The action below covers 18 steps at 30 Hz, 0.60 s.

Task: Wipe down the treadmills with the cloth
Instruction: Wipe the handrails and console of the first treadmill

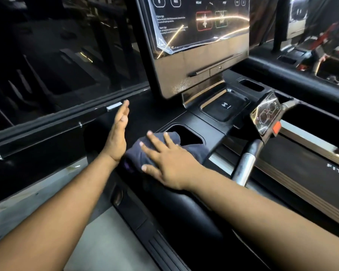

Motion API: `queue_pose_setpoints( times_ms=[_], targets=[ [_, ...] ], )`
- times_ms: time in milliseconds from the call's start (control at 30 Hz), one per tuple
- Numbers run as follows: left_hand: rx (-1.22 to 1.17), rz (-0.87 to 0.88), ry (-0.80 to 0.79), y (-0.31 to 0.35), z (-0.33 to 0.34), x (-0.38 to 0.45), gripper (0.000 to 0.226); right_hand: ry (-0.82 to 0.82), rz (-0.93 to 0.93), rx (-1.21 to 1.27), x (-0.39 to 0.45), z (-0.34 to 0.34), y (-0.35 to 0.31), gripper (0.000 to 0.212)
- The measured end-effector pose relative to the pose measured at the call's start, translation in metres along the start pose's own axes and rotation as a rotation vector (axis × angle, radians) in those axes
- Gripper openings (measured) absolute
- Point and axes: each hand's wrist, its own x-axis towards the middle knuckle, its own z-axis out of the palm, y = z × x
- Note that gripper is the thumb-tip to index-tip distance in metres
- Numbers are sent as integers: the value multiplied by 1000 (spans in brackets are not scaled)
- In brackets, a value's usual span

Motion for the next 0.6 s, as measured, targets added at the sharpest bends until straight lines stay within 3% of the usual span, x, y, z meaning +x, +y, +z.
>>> queue_pose_setpoints(
  times_ms=[133, 300, 400, 500, 600],
  targets=[
    [141, 39, -80, 3, 4, -9, 60, 105, -266, -84, -53, 14, 13, 64],
    [534, 133, -145, 3, 5, -5, 69, 70, -79, -66, -21, -1, 26, 86],
    [284, 63, -83, 2, 4, 0, 64, 45, -117, -68, 16, 1, 7, 83],
    [19, -60, -3, 5, 1, 2, 62, 4, -100, -52, 35, -14, 29, 70],
    [74, -62, -20, 13, 5, -7, 72, -19, -4, -143, 30, -29, 69, 64]
  ],
)
